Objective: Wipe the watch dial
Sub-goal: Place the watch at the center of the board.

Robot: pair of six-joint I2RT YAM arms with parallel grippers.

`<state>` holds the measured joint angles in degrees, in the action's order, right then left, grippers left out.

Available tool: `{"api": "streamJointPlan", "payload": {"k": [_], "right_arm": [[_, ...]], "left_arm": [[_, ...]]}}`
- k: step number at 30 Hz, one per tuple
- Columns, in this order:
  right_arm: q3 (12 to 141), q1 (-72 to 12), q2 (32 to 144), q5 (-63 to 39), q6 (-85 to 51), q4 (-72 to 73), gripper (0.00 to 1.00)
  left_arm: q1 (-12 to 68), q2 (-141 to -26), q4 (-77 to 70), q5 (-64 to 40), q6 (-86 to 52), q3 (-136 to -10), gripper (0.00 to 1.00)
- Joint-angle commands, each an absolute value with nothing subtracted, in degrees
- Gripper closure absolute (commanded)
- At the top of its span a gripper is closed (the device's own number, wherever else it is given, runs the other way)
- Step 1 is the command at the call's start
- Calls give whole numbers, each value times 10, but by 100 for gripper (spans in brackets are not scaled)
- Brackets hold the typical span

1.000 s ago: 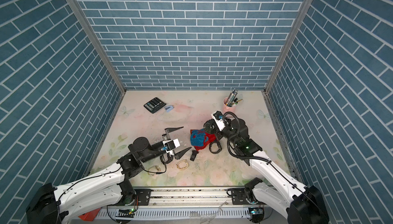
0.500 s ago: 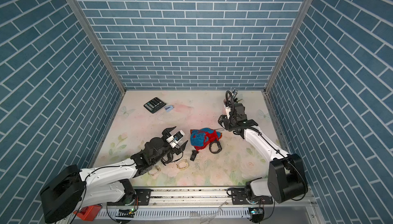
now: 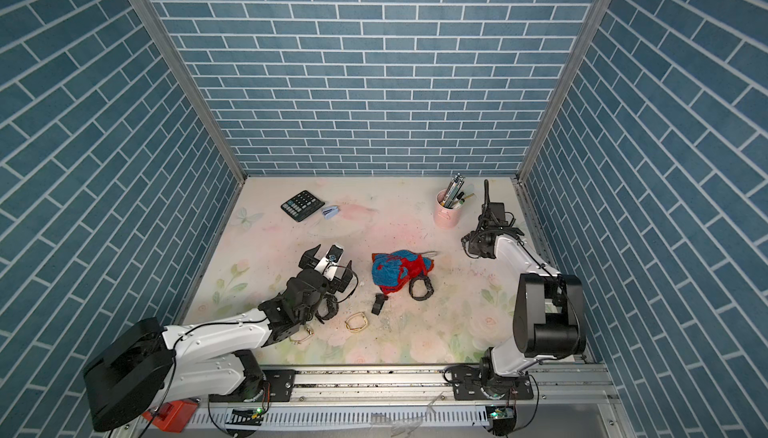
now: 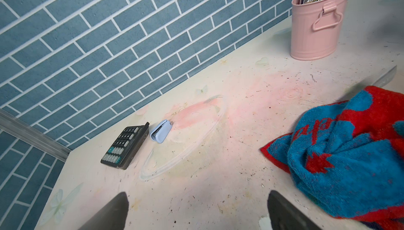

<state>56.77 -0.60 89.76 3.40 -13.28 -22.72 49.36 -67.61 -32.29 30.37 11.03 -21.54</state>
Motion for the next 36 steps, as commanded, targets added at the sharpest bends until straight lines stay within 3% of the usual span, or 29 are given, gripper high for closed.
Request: {"api": "streamJointPlan", "payload": {"k": [1, 8, 22, 36], "right_arm": [[594, 34, 927, -3, -176, -234, 100], [695, 84, 1025, -73, -182, -270, 100], [887, 95, 1176, -14, -133, -354, 100], [934, 95, 1240, 0, -107, -400, 100]], "left_arm": [[490, -662, -314, 283, 103, -205, 0], [490, -659, -333, 273, 116, -190, 0], [490, -671, -356, 282, 128, -180, 0], [490, -666, -346, 271, 126, -185, 0]]}}
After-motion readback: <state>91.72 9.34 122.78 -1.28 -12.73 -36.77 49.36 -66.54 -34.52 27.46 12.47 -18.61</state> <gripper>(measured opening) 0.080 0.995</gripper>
